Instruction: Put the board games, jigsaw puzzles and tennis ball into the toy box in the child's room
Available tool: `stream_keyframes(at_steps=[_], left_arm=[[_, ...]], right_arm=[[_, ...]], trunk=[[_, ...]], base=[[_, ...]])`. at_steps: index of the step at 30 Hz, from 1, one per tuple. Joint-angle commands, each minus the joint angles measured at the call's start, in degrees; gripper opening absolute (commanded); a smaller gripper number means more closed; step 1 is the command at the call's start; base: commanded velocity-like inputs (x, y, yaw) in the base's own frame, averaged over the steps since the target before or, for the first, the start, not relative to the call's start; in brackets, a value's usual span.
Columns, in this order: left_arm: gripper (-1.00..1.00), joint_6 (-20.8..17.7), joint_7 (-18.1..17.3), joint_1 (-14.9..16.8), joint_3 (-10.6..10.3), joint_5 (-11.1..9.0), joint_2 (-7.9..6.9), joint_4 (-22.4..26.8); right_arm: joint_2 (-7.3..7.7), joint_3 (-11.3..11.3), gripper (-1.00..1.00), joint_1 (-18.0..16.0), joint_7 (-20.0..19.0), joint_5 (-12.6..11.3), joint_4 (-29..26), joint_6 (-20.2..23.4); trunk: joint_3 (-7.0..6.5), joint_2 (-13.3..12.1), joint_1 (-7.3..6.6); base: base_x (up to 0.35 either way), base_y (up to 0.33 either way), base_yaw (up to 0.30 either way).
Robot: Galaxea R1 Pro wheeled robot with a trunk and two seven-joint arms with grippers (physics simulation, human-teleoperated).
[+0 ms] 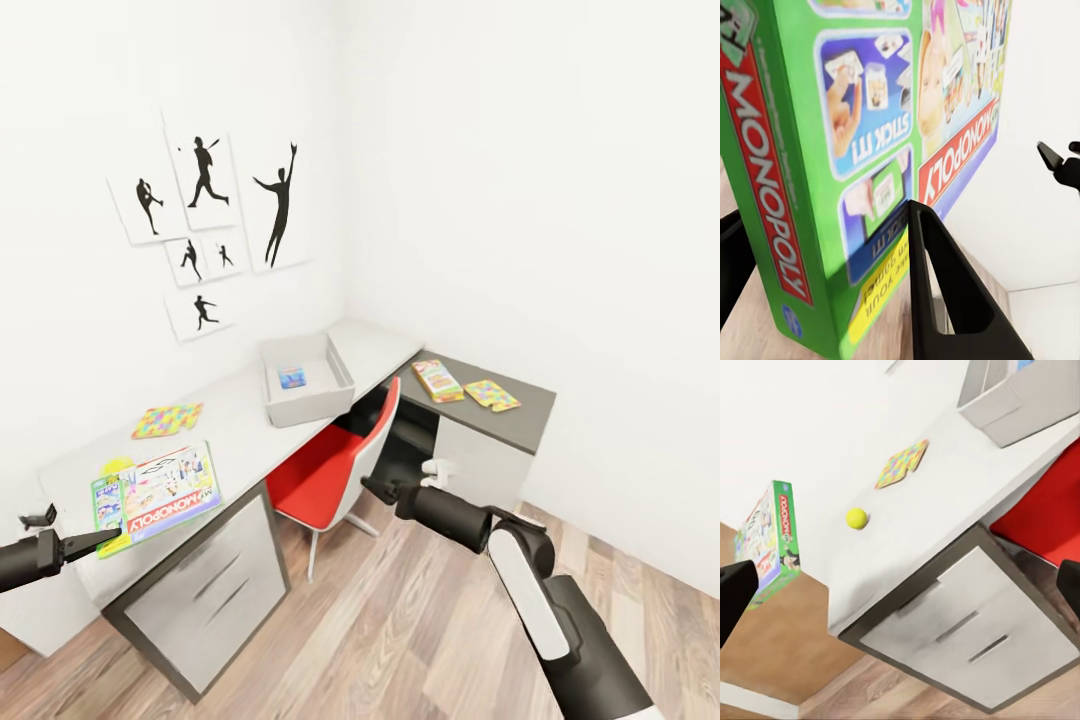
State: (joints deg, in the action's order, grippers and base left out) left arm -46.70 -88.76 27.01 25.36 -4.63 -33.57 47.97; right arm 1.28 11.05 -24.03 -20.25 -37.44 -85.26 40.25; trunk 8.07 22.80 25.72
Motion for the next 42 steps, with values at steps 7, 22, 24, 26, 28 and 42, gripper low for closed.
stream_keyframes(at_steps=[7,22,24,26,28,42], left_arm=[[-1.0,-0.6,-0.2,0.1,0.0,0.0,-0.01,0.0],[-1.0,-6.9,-0.5,4.1,0.0,-0.2,-0.22,4.3],[-1.0,-9.6,-0.2,6.0,-0.2,-0.1,-0.2,6.8],[-1.0,-11.7,0.7,9.0,-0.3,-0.1,-0.16,9.3],[-1.0,-12.4,1.9,12.3,-1.2,0.0,-0.01,10.3],[-1.0,-12.7,19.4,23.3,-11.7,1.1,8.67,9.0]], right_arm=[[0.28,-4.2,1.0,-0.1,-0.4,-0.8,-0.8,2.5],[0.27,-8.0,1.0,-0.1,-4.9,-0.9,-0.2,2.6],[0.29,-8.0,1.0,-0.1,-4.9,-0.9,-0.1,2.6],[0.3,-8.0,1.0,-0.1,-4.9,-0.9,-0.1,2.6],[0.3,-8.0,1.0,-0.1,-4.9,-0.9,-0.1,2.6],[0.23,-8.0,1.0,-0.1,-4.9,-0.8,-0.1,2.5]], trunk=[[0.12,0.1,0.06],[0.12,0.1,0.06],[0.12,0.1,0.06],[0.12,0.1,0.06],[0.12,0.1,0.06],[0.12,0.1,0.06]], base=[[0.305,-0.138,0.001],[0.304,-0.176,0.0],[0.298,-0.201,0.0],[0.298,-0.202,0.0],[0.298,-0.203,0.0],[0.298,-0.186,0.0]])
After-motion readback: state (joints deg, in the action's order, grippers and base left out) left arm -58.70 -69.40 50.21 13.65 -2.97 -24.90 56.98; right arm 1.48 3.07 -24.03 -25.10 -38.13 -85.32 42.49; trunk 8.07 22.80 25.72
